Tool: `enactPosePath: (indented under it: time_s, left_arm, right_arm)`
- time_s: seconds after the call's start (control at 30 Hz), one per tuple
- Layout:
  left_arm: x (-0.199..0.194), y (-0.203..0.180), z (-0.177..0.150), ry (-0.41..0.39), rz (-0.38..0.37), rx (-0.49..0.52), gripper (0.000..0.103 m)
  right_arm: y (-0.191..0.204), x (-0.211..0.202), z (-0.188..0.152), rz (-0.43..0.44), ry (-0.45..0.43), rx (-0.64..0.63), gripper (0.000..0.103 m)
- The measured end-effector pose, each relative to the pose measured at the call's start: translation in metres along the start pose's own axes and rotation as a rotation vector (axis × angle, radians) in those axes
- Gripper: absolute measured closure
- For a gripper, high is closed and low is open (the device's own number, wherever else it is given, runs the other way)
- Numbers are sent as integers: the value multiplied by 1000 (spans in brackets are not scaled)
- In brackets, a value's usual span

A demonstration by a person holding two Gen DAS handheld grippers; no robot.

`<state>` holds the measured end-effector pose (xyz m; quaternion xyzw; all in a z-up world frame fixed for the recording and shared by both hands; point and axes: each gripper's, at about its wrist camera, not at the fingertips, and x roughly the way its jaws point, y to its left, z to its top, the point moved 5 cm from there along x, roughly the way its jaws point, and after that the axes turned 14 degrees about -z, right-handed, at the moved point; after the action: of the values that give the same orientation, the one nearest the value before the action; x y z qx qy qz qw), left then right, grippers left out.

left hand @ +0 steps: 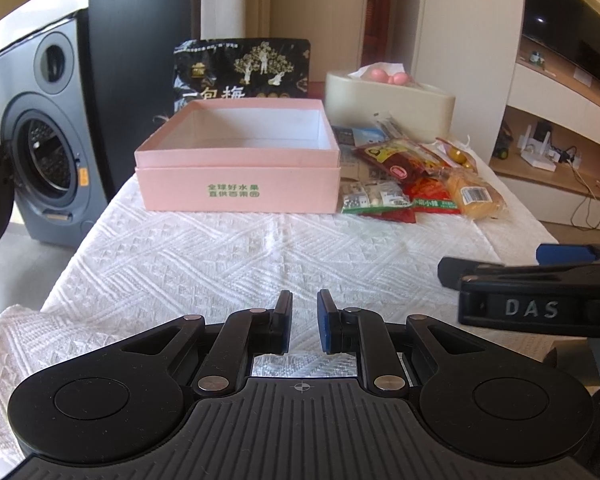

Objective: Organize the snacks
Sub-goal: 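Reach the left gripper toward the green-edged candy packet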

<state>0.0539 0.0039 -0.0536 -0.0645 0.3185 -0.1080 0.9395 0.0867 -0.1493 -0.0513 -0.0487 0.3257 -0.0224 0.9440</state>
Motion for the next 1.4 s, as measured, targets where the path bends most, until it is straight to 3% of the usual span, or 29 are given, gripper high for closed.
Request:
enactPosePath:
  time_s: [0.13,0.23,0.33,0.43,0.5,0.53,0.63,0.83,1.0,1.13,1.33,1.4]
  left_arm:
    - [9,5,15,12,-23,-13,85]
    - [26,14,39,2,-134,-58,85]
    - [50,20,55,21,-243,-118,85]
    - [73,19,60,42,-178,-90,85]
    - [83,19,59,75,-219,-74,85]
    - [86,23,59,87,-239,-90,91]
    - [83,38,62,68,-227,-114,90]
    - [59,73,72,0,-182,-176,90]
    - [64,93,72,10,-157,-227,90]
    - [74,95,67,35,-175,-247,90]
    - [79,88,65,49,-204,-238,90]
    - [76,85,65,49,-212,-224,90]
  right_arm:
    - [-2,3,7,47,-67,-14,0]
    - [-6,17,20,93,-86,-88,0]
    - [-12,39,40,53,-89,-188,0]
    - [-13,58,58,39,-131,-263,0]
    - [-7,66,65,136,-123,-266,0]
    - [-2,70,68,195,-113,-264,0]
    - [17,82,77,299,-105,-276,1]
    - [49,118,86,376,-54,-277,3]
    - [63,138,79,366,6,-341,7]
    - [56,128,76,364,11,-334,16]
    - [49,96,58,543,143,-264,16]
    - [47,86,54,556,137,-250,15]
